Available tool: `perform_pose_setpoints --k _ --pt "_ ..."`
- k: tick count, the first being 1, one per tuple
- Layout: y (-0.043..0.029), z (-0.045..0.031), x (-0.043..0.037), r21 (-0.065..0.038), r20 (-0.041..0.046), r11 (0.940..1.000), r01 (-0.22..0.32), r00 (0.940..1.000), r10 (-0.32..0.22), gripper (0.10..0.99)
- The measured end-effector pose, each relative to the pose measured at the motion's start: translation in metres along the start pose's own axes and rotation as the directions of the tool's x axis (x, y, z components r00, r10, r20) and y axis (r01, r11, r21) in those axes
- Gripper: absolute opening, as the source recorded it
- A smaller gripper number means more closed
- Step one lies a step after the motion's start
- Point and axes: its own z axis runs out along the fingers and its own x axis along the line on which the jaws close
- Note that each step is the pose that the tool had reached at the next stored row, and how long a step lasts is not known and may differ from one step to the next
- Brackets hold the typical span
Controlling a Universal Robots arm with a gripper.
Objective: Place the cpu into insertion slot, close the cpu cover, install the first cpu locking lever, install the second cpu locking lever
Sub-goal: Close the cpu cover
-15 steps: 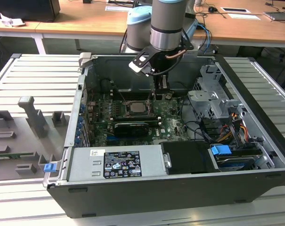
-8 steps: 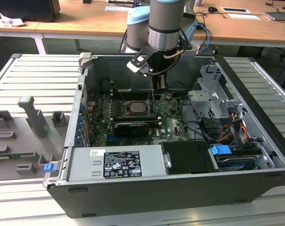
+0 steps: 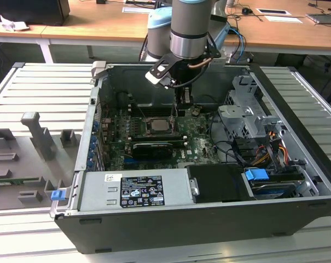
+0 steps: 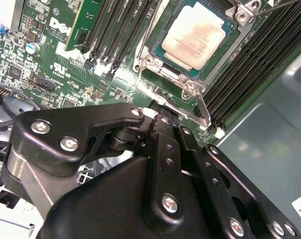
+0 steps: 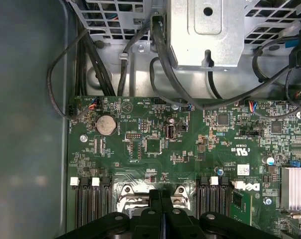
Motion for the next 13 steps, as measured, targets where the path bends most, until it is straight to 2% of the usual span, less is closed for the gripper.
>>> perform_pose_setpoints --k 13 --pt "-0.0086 -0.0003 0.0001 0.000 -0.0001 1.0000 0.000 1.0000 0.000 0.106"
